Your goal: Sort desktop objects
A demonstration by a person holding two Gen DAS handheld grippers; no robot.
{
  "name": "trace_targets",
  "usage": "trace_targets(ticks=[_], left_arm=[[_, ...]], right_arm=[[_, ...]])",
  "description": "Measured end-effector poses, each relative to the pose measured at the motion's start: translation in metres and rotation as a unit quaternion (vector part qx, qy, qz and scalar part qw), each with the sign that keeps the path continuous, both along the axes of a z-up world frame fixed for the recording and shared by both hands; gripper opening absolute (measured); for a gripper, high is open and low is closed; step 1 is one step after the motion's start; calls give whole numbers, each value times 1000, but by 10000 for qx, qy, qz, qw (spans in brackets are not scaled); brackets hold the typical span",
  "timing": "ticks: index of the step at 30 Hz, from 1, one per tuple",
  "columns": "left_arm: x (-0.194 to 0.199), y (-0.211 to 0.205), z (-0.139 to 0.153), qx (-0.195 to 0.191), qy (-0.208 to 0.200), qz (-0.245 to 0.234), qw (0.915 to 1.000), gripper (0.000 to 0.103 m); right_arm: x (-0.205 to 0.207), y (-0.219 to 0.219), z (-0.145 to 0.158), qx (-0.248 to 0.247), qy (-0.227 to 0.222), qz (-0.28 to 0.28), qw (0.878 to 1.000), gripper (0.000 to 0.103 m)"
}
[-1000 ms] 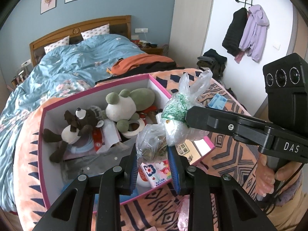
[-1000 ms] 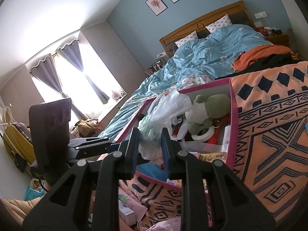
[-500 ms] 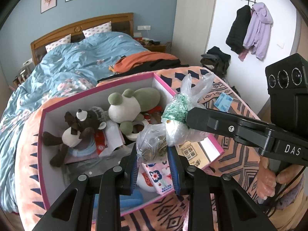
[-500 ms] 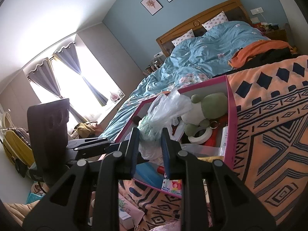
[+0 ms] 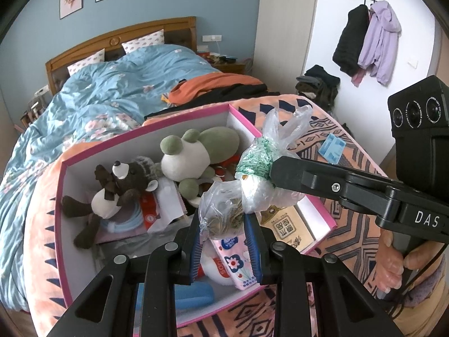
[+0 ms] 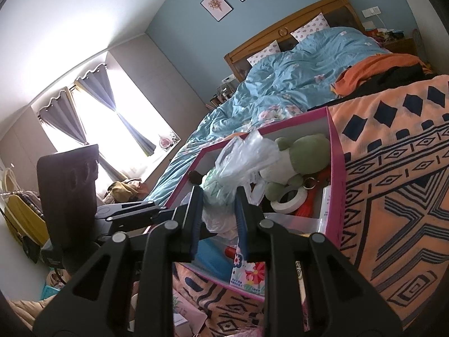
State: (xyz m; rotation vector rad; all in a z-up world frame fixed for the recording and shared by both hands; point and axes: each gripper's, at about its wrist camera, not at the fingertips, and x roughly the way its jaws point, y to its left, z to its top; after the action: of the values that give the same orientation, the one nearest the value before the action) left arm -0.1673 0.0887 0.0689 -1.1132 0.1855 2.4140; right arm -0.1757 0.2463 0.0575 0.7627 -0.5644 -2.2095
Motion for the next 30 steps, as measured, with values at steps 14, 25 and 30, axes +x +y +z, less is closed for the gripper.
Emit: trace_targets(ticks=[14,25,30], left_arm=[[-7,-7,-2,-82,-23,18,10000,28],[-11,-11,-4,-167,-56,13,9998,28],[-13,-15,-6,-211,-83,16,9997,28]], right_arm=[[-11,2,-6,-34,-85,-68,9999,25],[-18,4,-12,-86,-188,-115,9997,25],[-22,5,-14,-76,-218,-156,9996,25]])
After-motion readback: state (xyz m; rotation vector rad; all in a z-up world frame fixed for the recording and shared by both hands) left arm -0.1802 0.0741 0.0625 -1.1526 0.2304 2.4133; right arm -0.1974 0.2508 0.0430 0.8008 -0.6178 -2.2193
